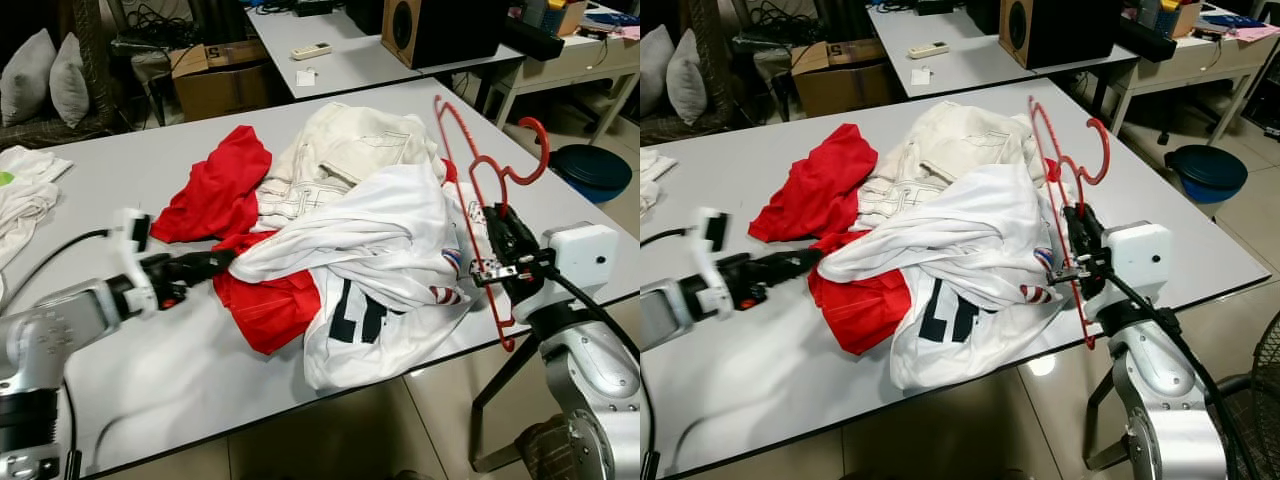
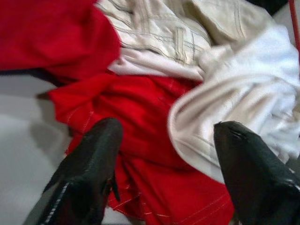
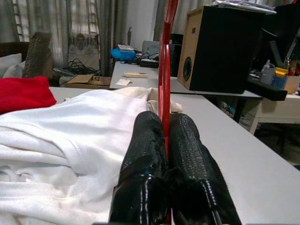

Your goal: Hang hanger

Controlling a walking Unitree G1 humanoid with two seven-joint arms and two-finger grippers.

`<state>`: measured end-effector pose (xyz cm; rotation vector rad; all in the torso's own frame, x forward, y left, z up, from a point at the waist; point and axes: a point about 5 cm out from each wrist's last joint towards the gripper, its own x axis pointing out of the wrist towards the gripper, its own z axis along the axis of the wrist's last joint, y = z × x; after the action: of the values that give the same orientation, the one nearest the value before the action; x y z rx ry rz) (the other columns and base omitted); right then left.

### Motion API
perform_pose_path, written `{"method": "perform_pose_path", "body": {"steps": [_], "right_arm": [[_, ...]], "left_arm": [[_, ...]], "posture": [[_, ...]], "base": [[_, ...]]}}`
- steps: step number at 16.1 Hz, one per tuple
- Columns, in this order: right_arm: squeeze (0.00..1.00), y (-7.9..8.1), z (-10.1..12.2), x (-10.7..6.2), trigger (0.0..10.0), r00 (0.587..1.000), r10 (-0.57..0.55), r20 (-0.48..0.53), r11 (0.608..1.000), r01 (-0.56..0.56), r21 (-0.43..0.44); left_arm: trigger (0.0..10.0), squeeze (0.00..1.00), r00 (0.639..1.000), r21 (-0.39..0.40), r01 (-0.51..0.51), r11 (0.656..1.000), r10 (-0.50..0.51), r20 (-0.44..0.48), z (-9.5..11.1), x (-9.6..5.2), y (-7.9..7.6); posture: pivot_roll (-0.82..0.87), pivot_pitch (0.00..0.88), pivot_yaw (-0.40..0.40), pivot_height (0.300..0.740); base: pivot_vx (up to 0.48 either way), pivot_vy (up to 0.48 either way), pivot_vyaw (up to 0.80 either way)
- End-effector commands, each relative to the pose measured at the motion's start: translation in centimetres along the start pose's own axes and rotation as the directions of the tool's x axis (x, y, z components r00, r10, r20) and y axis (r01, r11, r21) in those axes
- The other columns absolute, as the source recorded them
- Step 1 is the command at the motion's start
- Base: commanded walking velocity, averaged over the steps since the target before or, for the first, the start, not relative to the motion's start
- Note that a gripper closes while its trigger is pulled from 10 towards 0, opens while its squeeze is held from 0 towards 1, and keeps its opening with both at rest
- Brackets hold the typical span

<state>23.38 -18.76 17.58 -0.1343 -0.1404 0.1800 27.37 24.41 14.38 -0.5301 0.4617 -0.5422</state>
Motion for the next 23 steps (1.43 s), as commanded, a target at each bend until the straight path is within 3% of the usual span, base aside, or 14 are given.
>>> {"method": "perform_pose_path", "body": {"steps": [1, 3, 6, 8, 10, 13, 14, 16, 21, 22, 23], "right_arm": [[0.00, 0.4, 0.1, 0.5, 10.0, 1.000, 0.027, 0.006, 1.000, -0.028, 0.014], [0.00, 0.5, 0.0, 0.7, 10.0, 0.999, 0.036, 0.005, 0.999, -0.036, 0.020], [0.00, 0.6, 0.0, 0.7, 10.0, 0.999, 0.040, 0.006, 0.999, -0.040, 0.028], [0.00, 0.8, -0.1, 0.5, 10.0, 0.999, 0.042, 0.003, 0.998, -0.042, 0.036], [0.00, 0.8, -0.2, 0.4, 10.0, 0.999, 0.039, 0.000, 0.998, -0.039, 0.040], [0.00, 0.9, -0.1, 0.5, 10.0, 0.999, 0.035, 0.004, 0.998, -0.036, 0.045], [0.00, 1.1, -0.2, 0.5, 10.0, 0.999, 0.035, 0.003, 0.998, -0.035, 0.047], [0.00, 1.1, -0.2, 0.4, 10.0, 0.999, 0.034, 0.002, 0.998, -0.034, 0.050], [0.00, 1.2, -0.1, 0.4, 10.0, 1.000, 0.029, 0.003, 0.998, -0.029, 0.050], [0.00, 1.2, -0.1, 0.4, 10.0, 1.000, 0.028, 0.004, 0.998, -0.028, 0.051], [0.00, 1.3, 0.0, 0.4, 10.0, 1.000, 0.028, 0.006, 0.998, -0.028, 0.051]], "left_arm": [[10.0, 1.00, 0.999, -0.045, 0.005, 0.999, -0.004, 0.033, -0.1, -0.3, -0.1], [10.0, 1.00, 0.993, -0.160, 0.066, 0.985, -0.049, 0.108, -0.2, -0.6, -0.4], [10.0, 1.00, 0.993, -0.173, 0.119, 0.978, -0.117, 0.022, -1.3, -1.5, -1.3], [10.0, 1.00, 0.994, -0.181, 0.060, 0.982, -0.074, -0.074, -2.7, -1.4, -1.2], [10.0, 1.00, 0.990, -0.188, 0.057, 0.980, -0.080, -0.117, -3.5, -1.0, -1.4], [10.0, 0.96, 0.990, -0.260, 0.117, 0.959, -0.134, -0.050, -3.9, 0.7, -2.1], [10.0, 0.00, 0.986, -0.288, 0.157, 0.945, -0.166, -0.007, -3.6, 1.3, -2.4], [10.0, 0.00, 0.985, -0.307, 0.169, 0.937, -0.174, 0.011, -3.5, 2.0, -2.5], [10.0, 0.00, 0.996, -0.320, 0.087, 0.943, -0.082, 0.031, -4.0, 4.0, -1.5], [0.1, 0.00, 0.998, -0.318, 0.059, 0.946, -0.051, 0.033, -4.2, 4.4, -1.1], [0.0, 0.00, 0.997, -0.323, 0.061, 0.944, -0.041, 0.070, -4.0, 4.6, -1.0]], "posture": [[0.01, 0.000, 0.065, 0.740], [0.02, 0.000, 0.060, 0.740], [0.02, 0.000, 0.064, 0.740], [0.01, 0.000, 0.067, 0.740], [0.01, 0.000, 0.070, 0.740], [0.00, 0.000, 0.078, 0.740], [0.00, 0.000, 0.079, 0.740], [0.00, 0.000, 0.081, 0.740], [-0.01, 0.000, 0.082, 0.740], [-0.01, 0.000, 0.085, 0.740], [-0.02, 0.000, 0.086, 0.740]], "base": [[0.000, 0.000, 0.00], [0.000, 0.000, 0.00], [0.000, 0.000, 0.00], [0.000, 0.000, 0.00], [0.000, 0.000, 0.00], [0.000, 0.000, 0.00], [0.000, 0.000, 0.00], [0.000, 0.000, 0.00], [0.000, 0.000, 0.00], [0.000, 0.000, 0.00], [0.000, 0.000, 0.00]]}}
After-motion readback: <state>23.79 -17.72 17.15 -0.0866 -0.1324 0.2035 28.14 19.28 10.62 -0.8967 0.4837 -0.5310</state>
